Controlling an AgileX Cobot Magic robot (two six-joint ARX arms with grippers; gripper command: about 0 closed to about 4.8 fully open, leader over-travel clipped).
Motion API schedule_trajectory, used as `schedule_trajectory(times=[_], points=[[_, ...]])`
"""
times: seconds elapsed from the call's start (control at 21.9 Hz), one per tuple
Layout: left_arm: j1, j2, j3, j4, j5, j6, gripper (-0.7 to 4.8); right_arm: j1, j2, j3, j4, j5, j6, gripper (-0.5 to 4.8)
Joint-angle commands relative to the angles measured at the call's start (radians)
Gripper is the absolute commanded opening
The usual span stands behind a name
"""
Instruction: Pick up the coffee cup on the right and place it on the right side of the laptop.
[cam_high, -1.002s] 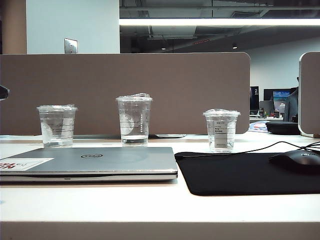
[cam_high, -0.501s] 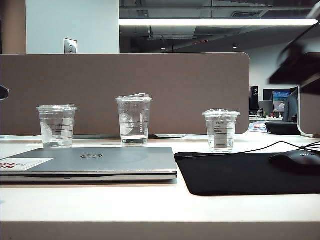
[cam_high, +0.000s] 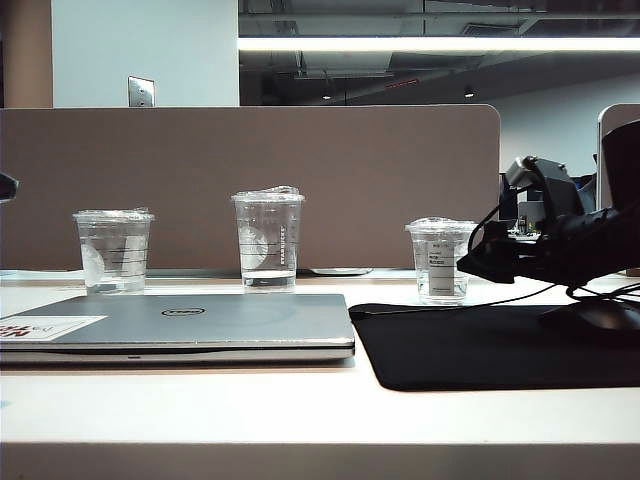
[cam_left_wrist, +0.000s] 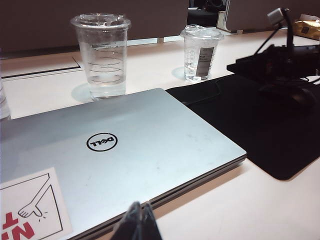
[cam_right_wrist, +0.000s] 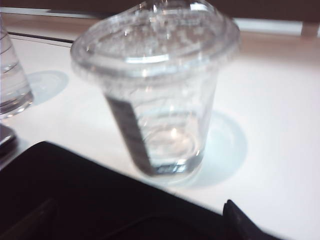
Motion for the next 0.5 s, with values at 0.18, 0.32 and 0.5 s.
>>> schedule_trajectory(times=[0.18, 0.32, 0.5], points=[[0.000, 0.000, 0.003, -0.009, 0.000, 0.002, -0.05, 0.015, 0.069, 0.102, 0.008, -0.003, -0.045, 4.79], [0.000, 0.000, 0.003, -0.009, 0.000, 0.002, -0.05, 0.032, 0.103, 0.157, 0.005, -0.003, -0.045, 4.79], [0.000, 0.000, 0.003, -0.009, 0.000, 0.002, -0.05, 0.050, 0.156, 0.226, 0.001, 0.005, -0.045, 4.79]])
